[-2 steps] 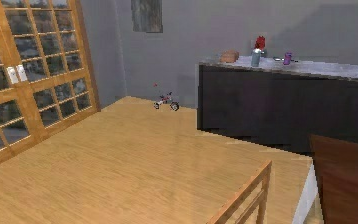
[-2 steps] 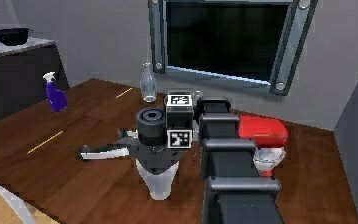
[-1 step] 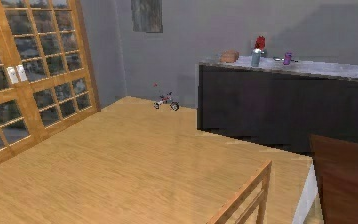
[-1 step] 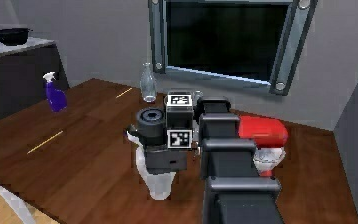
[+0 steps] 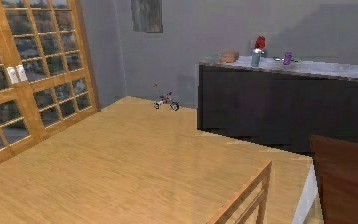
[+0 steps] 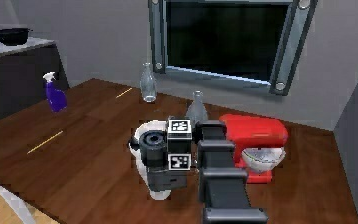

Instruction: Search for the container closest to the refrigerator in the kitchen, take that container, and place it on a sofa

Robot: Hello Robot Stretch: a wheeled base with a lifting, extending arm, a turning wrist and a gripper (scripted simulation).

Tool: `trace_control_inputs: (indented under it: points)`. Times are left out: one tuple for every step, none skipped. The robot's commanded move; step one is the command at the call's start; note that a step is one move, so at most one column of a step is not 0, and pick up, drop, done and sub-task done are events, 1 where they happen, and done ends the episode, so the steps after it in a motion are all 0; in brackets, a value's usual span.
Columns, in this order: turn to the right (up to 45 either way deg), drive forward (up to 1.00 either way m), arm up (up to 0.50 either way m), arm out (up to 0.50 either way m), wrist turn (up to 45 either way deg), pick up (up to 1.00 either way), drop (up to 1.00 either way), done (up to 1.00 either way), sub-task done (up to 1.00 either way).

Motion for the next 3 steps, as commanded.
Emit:
trace_control_inputs:
  points:
    - [0.0,0.00,0.00,0.00,0.0,1.00,0.00,0.00,0.00]
    - [0.0,0.00,0.04,0.00,0.0,0.00,0.00,0.00,0.00]
    - [0.0,0.00,0.00,0.00,-45.0,0.00,0.00,0.00,0.00]
